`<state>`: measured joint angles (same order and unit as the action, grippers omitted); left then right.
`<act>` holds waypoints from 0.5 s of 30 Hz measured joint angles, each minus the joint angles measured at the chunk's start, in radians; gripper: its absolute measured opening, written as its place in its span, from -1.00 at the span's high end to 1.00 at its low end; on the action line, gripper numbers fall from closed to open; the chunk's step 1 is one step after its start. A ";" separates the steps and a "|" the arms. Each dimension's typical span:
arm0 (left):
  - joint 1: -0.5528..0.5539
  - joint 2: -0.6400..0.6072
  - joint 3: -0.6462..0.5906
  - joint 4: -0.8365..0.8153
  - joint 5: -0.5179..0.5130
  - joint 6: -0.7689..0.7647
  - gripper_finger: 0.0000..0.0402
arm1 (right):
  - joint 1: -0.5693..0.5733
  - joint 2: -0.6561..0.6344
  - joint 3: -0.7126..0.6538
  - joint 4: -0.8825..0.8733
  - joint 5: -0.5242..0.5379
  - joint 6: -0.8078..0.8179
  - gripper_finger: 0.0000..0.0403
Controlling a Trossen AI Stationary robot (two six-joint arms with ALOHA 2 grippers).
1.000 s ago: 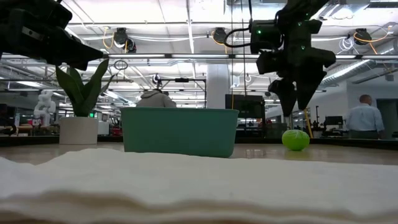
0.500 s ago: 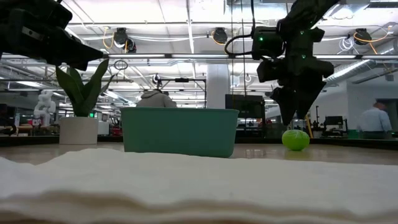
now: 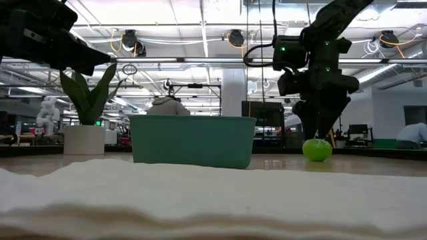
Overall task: Pick and placing Produce into tupperware
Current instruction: Put the green cabbage into the blue bin
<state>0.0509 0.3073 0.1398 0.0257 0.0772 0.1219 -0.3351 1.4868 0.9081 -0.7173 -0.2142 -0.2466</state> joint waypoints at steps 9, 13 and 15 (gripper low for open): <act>0.000 0.000 0.000 0.000 0.000 0.000 0.97 | -0.013 0.000 -0.041 0.023 -0.001 0.006 -0.53; 0.000 0.000 0.000 0.000 0.000 0.000 0.97 | -0.013 0.000 -0.060 0.069 -0.001 0.003 -0.53; 0.000 0.000 0.000 0.000 0.000 0.000 0.97 | -0.013 0.000 -0.070 0.086 -0.001 0.002 -0.53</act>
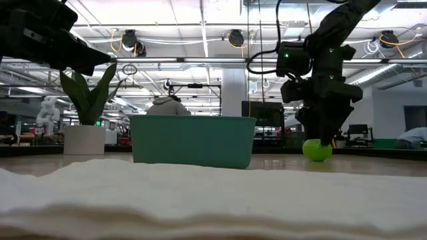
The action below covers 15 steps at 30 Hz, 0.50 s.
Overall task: Pick and placing Produce into tupperware
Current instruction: Put the green cabbage into the blue bin
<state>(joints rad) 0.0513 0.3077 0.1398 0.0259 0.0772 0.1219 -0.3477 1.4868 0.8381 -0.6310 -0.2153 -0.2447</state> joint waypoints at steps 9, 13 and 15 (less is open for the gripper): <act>0.000 0.000 0.000 0.000 0.000 0.000 0.97 | 0.000 0.000 -0.038 0.054 0.000 0.002 -0.53; 0.000 0.000 0.000 0.000 0.000 0.000 0.97 | 0.000 0.000 -0.046 0.072 0.000 0.016 -0.52; 0.000 0.000 0.000 0.000 0.000 0.000 0.97 | 0.000 0.000 -0.048 0.086 0.000 0.021 -0.52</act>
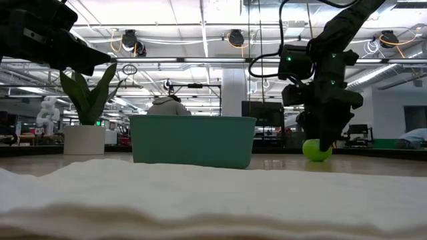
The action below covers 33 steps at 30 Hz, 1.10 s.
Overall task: Pick and placing Produce into tupperware
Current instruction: Put the green cabbage into the blue bin
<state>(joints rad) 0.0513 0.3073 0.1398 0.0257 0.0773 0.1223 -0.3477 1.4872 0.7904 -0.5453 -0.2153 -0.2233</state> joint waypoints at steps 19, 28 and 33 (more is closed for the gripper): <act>0.000 0.000 0.000 0.000 0.001 -0.001 0.97 | 0.002 0.072 0.002 0.025 0.013 0.000 -0.52; 0.000 0.000 0.000 0.000 0.001 -0.001 0.97 | 0.002 0.073 0.003 0.021 0.020 -0.005 -0.35; 0.000 0.000 0.000 0.000 0.000 0.000 0.97 | 0.002 0.077 0.023 -0.005 0.025 -0.005 -0.16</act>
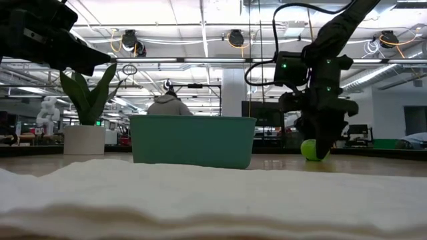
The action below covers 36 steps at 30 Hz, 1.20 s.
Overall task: Pick and placing Produce into tupperware
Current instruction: Put the green cabbage into the blue bin
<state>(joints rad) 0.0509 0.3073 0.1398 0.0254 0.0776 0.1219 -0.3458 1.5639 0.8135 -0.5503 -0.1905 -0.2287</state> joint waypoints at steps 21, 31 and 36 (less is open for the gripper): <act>0.000 0.000 0.000 0.000 0.000 0.000 0.97 | 0.002 0.000 0.158 -0.180 -0.019 0.008 -0.13; 0.000 0.000 0.000 0.000 0.000 -0.001 0.97 | 0.046 -0.001 0.254 -0.259 -0.017 0.008 -0.13; 0.000 0.000 0.000 0.000 0.000 -0.002 0.97 | 0.072 -0.001 0.317 -0.323 -0.018 0.019 -0.13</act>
<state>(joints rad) 0.0509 0.3073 0.1398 0.0250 0.0776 0.1202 -0.2733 1.5627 1.1301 -0.8729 -0.2081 -0.2093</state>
